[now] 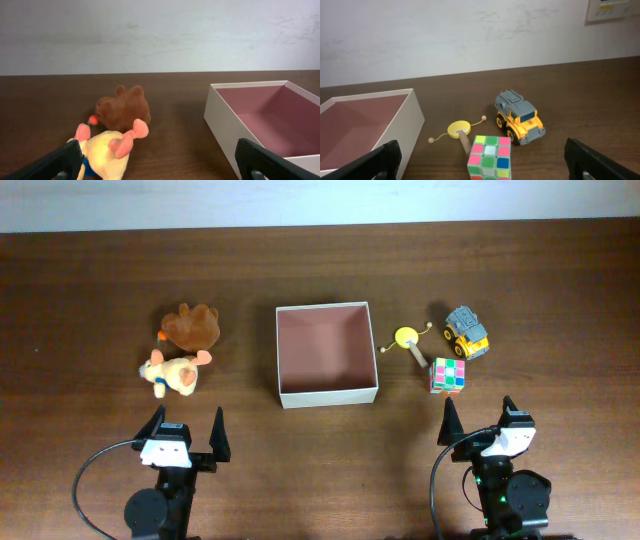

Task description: Pack container

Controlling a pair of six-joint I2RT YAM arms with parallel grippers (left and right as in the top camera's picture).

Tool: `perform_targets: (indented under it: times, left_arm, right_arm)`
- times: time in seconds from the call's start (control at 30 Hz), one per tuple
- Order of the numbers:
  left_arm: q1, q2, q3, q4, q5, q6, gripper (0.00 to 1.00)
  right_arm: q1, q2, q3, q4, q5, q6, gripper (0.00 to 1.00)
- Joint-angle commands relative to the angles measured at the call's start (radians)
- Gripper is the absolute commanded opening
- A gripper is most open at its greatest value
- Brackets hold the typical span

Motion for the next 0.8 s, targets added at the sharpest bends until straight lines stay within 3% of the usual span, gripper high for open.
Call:
perform_targets:
  times: [0.0,0.17,0.33,0.77]
  left_arm:
    - [0.006,-0.010,-0.006,0.000,0.011,0.009,0.99]
    - [0.006,-0.010,-0.006,0.000,0.011,0.009,0.99]
    - [0.006,-0.010,-0.006,0.000,0.011,0.009,0.99]
    - [0.006,-0.010,-0.006,0.000,0.011,0.009,0.99]
  right_arm:
    - [0.005,-0.007,-0.006,-0.001,-0.048,-0.007,0.99]
    - [0.005,-0.002,0.016,0.027,-0.136,-0.011,0.99]
    - [0.005,0.117,0.212,-0.106,-0.164,-0.011,0.99]
    - [0.005,1.074,1.350,-0.861,-0.235,-0.071,0.99]
